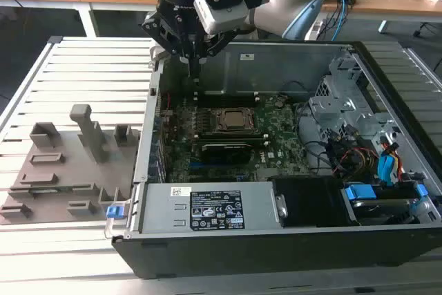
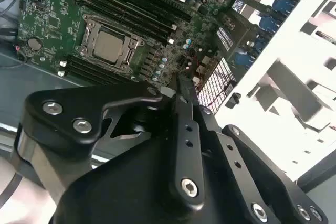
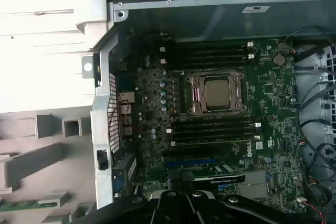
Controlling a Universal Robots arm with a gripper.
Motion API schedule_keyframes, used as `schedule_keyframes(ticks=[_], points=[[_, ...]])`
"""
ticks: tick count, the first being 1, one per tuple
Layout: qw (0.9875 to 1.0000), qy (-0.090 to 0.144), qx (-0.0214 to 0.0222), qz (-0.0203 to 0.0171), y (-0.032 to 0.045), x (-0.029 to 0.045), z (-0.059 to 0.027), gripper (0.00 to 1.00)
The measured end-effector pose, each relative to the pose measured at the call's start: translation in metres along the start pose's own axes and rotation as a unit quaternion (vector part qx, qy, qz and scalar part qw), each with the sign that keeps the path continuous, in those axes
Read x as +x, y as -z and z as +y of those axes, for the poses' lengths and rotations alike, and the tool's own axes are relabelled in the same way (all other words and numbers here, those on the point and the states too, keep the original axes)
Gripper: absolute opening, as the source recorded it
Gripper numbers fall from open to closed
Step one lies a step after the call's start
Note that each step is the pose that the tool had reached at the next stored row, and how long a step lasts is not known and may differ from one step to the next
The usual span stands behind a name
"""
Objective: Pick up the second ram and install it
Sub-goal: 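Reach for the second ram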
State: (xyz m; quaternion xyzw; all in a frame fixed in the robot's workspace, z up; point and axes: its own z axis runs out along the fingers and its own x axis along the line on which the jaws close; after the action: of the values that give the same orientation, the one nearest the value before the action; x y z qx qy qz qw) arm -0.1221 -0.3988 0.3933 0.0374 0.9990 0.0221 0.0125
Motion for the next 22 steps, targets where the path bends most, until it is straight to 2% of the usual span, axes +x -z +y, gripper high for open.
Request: schedule_keyframes(ticks=[4, 9, 13, 16, 18, 20, 22], points=[[1.0000, 0.000, -0.0008, 0.0000, 0.0003, 0.0103, -0.0008, 0.11], [1.0000, 0.000, -0.0008, 0.0001, 0.0004, 0.0154, -0.0012, 0.11], [1.0000, 0.000, -0.0008, 0.0001, 0.0006, 0.0244, -0.0018, 0.11], [1.0000, 0.000, -0.0008, 0.0001, 0.0010, 0.0345, -0.0026, 0.11], [1.0000, 0.000, -0.0008, 0.0000, 0.0013, 0.0490, -0.0037, 0.11], [1.0000, 0.000, -0.0008, 0.0000, 0.0014, 0.0530, -0.0040, 0.11], [1.0000, 0.000, -0.0008, 0.0000, 0.0016, 0.0605, -0.0045, 0.11]])
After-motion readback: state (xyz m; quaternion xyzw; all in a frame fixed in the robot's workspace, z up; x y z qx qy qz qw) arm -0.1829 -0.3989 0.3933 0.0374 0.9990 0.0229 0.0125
